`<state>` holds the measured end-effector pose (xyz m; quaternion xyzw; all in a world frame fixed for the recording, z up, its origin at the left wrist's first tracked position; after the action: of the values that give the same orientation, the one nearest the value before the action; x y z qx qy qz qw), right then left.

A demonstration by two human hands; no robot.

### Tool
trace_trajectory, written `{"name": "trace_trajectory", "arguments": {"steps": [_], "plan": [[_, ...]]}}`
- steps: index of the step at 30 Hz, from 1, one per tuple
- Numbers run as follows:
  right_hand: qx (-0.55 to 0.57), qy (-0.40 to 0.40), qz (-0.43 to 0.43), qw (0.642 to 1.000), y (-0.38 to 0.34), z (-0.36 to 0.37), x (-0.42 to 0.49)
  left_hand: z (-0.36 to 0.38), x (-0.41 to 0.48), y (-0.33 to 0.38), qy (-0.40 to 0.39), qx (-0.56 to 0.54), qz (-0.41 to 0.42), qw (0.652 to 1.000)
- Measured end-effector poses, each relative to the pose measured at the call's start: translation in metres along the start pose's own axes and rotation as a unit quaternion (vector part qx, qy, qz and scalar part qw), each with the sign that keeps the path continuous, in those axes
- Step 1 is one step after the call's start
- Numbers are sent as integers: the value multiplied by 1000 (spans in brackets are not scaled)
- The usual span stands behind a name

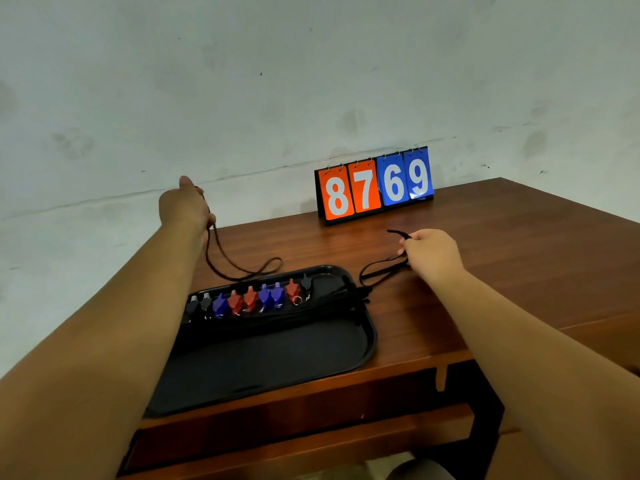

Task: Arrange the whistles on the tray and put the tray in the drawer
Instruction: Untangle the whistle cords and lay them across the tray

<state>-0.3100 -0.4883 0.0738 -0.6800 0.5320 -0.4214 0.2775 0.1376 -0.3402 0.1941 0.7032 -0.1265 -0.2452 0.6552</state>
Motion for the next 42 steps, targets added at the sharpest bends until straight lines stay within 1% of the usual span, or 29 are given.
{"name": "trace_trajectory", "arguments": {"steps": [2,3,4,6,8,10,11,12,13,14,15,17,18,19,21,23,25,28,30,33,34,36,39,42], "plan": [[6,-8,0,1000,5,3,-2,13,5,0,-20,47,17,999],[8,-11,-6,1000,7,5,-4,23,9,1,-38,90,38,994],[10,-11,-13,1000,9,7,-6,32,13,-2,-56,137,38,988],[11,-9,-31,999,7,8,-12,45,12,-8,-55,261,45,963],[36,-8,-41,998,2,10,-14,56,6,-14,-25,396,82,914],[77,-8,-50,996,-4,11,-13,69,-5,-20,11,521,120,845],[89,-14,-60,994,-11,11,-14,76,-13,-23,18,569,134,811],[94,-23,-73,993,-20,11,-15,85,-25,-25,7,589,149,794],[94,-31,-89,991,-30,10,-15,95,-41,-28,-23,606,168,777],[94,-37,-104,989,-41,8,-15,109,-61,-34,-84,601,184,773],[96,-41,-119,987,-54,5,-15,124,-84,-42,-166,590,196,766],[105,-39,-141,984,-85,-5,-15,146,-138,-59,-315,542,188,756],[108,-36,-151,982,-100,-11,-15,152,-157,-64,-358,516,181,757],[110,-32,-162,980,-115,-17,-13,159,-170,-66,-382,494,182,760],[117,-23,-186,975,-145,-30,-16,166,-186,-66,-399,454,198,772],[130,-4,-209,969,-172,-45,-19,167,-194,-64,-412,397,190,797],[154,19,-216,964,-191,-60,-23,163,-202,-61,-435,351,183,809],[189,39,-215,957,-213,-81,-29,152,-208,-52,-439,313,186,821],[213,54,-214,952,-221,-94,-31,141,-211,-41,-433,276,171,841],[240,71,-201,947,-227,-109,-34,120,-216,-20,-445,177,105,871],[250,77,-195,945,-227,-113,-35,112,-218,-14,-455,146,81,874],[278,86,-182,939,-228,-118,-36,96,-223,-1,-464,111,67,876],[325,84,-162,928,-233,-117,-40,72,-230,9,-469,95,69,876],[341,75,-146,926,-241,-109,-45,54,-236,4,-469,103,64,875]]}}
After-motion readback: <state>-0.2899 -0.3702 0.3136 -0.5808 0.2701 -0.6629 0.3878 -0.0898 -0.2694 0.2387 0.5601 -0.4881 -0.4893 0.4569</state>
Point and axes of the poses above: each hand's wrist, its own x-axis towards the middle knuckle, its own z-axis out of the palm, y = z × x, the point moved 10 cm from there along x, towards the middle knuckle, and after that the axes turned 13 degrees about -z, right-handed, at the moved point
